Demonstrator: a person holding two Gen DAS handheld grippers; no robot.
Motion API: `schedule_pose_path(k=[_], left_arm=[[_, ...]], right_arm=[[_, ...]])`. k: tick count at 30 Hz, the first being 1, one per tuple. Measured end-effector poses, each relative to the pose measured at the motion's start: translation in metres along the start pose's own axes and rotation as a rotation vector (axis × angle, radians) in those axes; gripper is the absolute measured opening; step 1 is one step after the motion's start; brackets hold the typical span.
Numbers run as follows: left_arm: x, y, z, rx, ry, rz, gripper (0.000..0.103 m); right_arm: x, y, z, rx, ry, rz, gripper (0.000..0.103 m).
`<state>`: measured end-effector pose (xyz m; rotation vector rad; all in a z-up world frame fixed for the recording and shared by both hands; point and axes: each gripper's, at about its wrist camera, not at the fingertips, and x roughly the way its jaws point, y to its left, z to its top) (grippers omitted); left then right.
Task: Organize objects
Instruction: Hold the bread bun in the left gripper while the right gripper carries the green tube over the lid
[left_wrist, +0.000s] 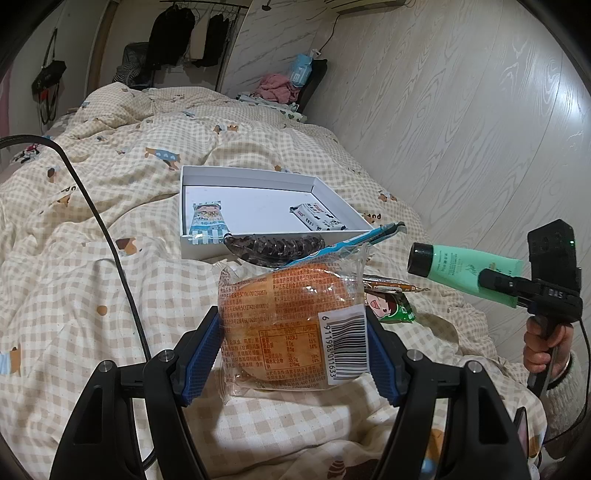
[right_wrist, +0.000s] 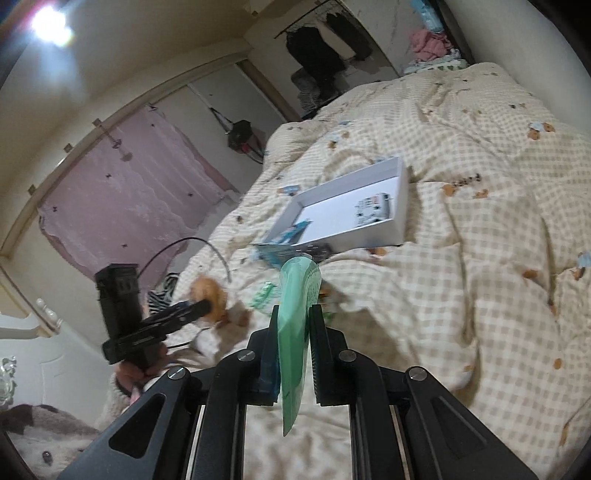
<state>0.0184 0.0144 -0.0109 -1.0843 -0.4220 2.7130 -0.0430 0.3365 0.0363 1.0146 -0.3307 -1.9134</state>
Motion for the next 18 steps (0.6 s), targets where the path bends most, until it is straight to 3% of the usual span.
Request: schedule_pose_path(k=[9,18], left_arm=[[0.000,0.000,-0.001,0.000,-0.001,0.000,0.075],[0.000,0.000,0.000,-0.002,0.008,-0.002,0.075]], right_arm=[[0.020,0.021,-0.011,0.018,0.010,0.142,0.014],[0.036,0.018,-0.021,0.034,0.036,0.143,0.014]])
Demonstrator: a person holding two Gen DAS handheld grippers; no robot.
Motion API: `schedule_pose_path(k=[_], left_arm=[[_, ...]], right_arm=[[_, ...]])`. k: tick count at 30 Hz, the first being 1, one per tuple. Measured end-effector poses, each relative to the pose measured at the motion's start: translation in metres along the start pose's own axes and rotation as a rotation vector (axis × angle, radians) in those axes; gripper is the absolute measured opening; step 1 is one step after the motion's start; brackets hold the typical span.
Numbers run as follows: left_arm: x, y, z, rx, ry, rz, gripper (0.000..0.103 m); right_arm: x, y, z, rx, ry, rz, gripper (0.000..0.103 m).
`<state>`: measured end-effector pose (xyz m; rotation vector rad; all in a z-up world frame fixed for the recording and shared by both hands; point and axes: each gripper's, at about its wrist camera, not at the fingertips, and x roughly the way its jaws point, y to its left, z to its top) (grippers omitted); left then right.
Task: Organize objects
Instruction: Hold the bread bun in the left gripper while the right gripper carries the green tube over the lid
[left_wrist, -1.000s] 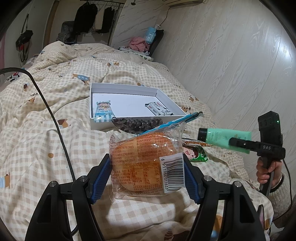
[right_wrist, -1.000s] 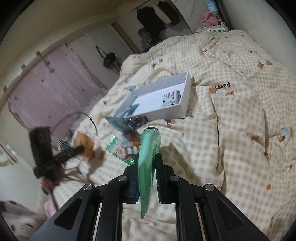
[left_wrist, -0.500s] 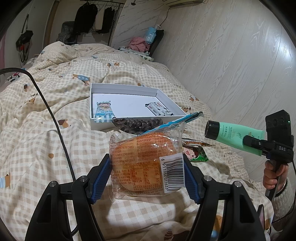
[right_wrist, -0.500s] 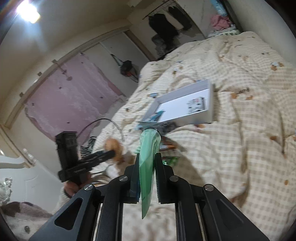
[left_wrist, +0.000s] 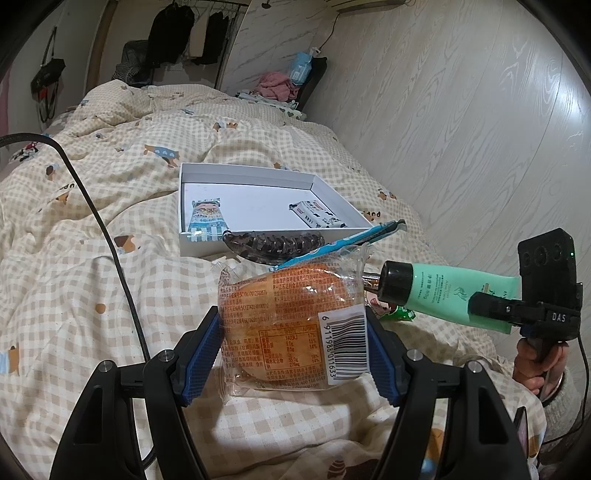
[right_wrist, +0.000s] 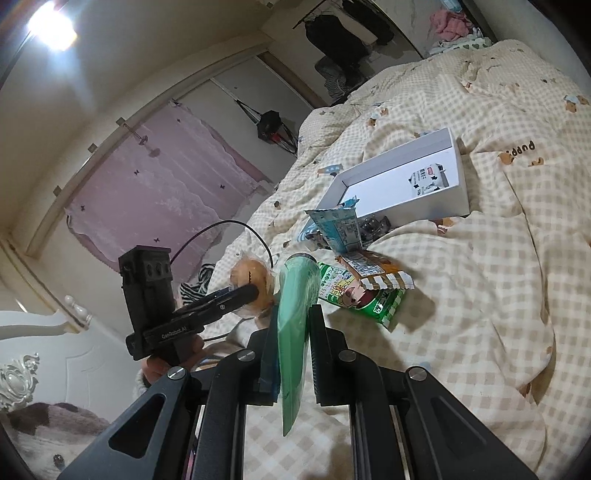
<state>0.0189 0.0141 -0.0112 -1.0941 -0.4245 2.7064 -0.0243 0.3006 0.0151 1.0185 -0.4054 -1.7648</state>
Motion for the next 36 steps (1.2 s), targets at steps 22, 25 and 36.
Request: schedule_pose_path(k=[22,25,36], left_arm=[[-0.029,0.006,0.047,-0.017,-0.094,-0.056,0.075],[-0.030,0.004,0.070,-0.008,-0.116,-0.023,0.075],[-0.007,0.000,0.142,0.009,-0.167,0.059,0.075]], right_arm=[[-0.016,0.004,0.033,0.052,-0.094,0.139,0.014],[-0.014,0.012,0.049,0.029,-0.134,0.165,0.014],[0.019,0.016,0.112,-0.081,-0.210,0.097,0.014]])
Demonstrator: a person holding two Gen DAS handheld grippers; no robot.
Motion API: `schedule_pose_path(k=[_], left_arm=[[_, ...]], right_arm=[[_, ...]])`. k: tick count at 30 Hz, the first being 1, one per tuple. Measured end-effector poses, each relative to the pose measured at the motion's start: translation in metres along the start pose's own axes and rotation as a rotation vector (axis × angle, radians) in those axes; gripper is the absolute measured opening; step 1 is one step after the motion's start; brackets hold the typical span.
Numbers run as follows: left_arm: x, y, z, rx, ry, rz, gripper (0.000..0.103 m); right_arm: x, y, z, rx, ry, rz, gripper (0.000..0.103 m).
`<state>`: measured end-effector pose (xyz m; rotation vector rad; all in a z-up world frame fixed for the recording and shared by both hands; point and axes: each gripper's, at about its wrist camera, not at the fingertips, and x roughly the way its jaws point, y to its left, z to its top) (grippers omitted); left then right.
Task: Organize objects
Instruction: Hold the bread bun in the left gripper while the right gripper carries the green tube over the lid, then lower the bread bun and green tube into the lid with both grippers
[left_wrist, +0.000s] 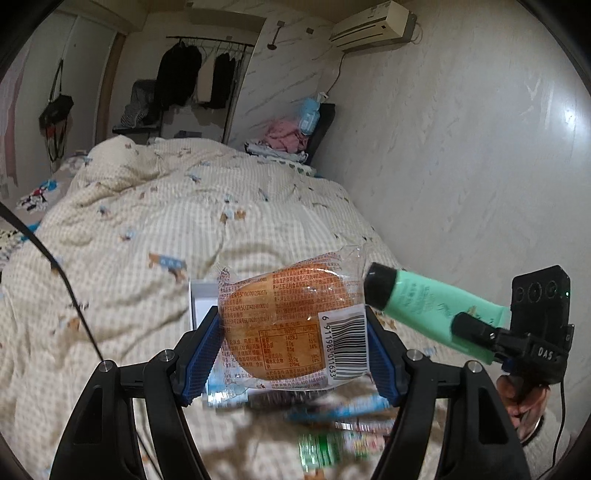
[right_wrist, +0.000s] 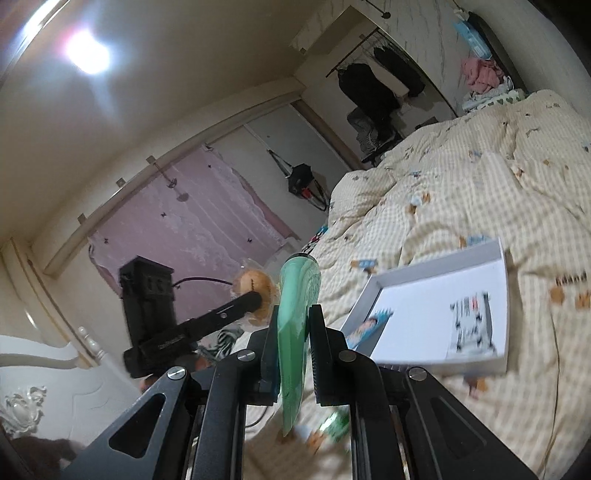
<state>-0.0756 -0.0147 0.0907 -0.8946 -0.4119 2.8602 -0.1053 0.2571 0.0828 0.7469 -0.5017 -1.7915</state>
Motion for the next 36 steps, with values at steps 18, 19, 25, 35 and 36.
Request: schedule_pose_path(k=[18,19,25,35,36], left_arm=[[0.142,0.048,-0.029,-0.015,0.139,0.128,0.075],[0.147,0.051,-0.031,-0.030,0.145,0.124,0.075],[0.163,0.045,-0.035,0.028,0.182,0.125,0.075],[0.182,0.041,-0.030,0.078,0.170,0.150,0.075],[0.183,0.041,-0.029,0.077,0.168,0.152,0.075]], right_arm=[[0.063,-0.075,0.005,0.143,0.065,-0.164,0.014],[0.066,-0.081,0.003,0.160,0.078,-0.173,0.014],[0.075,-0.114,-0.005,0.266,0.119,-0.195,0.014],[0.081,-0.121,-0.016,0.275,0.155,-0.222,0.014],[0.082,-0.120,-0.017,0.269,0.157,-0.222,0.014]])
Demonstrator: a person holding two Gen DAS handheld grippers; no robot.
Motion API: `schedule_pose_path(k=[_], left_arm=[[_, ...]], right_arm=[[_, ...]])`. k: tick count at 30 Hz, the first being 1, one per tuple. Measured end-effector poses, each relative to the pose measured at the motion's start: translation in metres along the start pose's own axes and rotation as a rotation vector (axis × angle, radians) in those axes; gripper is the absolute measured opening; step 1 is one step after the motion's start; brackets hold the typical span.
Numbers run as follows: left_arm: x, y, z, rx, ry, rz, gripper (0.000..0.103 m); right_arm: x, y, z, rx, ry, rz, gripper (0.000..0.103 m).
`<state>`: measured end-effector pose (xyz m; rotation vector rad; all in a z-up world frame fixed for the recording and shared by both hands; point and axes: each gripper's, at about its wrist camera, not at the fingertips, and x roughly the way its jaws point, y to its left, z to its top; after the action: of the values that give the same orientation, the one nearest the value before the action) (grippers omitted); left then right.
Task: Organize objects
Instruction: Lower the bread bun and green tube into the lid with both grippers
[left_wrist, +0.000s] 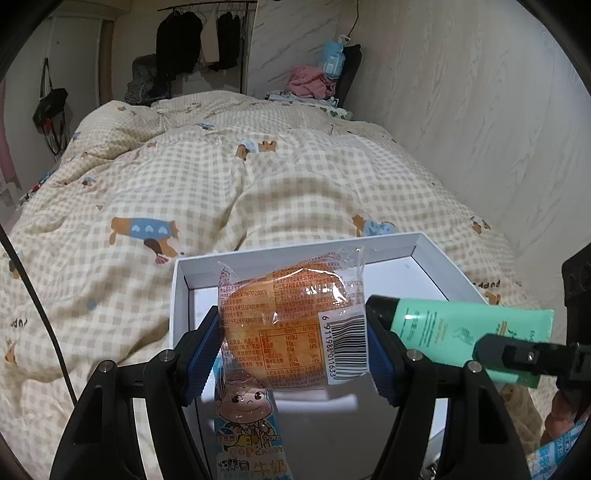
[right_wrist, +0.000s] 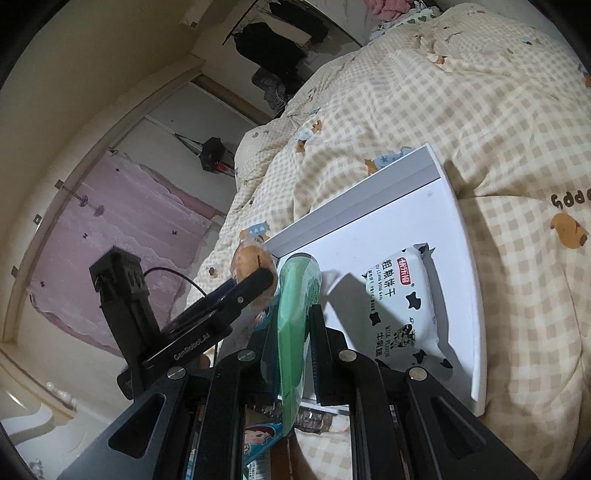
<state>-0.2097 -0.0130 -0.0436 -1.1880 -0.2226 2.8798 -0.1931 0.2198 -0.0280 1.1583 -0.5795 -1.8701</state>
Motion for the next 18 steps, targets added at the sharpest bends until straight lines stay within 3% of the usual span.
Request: schedule_pose_path(k=[14,18], left_arm=[[0.010,0.019,0.020,-0.077,-0.020,0.018,0.075],[0.017,0.019,0.020,-0.070,0.012,0.014,0.075]], right_arm=[[0.015,0.010,-0.002,-0.039,0.022,-0.024,0.014],[0.019,0.013,-0.002,-0.051,0.026,-0.037,0.014]])
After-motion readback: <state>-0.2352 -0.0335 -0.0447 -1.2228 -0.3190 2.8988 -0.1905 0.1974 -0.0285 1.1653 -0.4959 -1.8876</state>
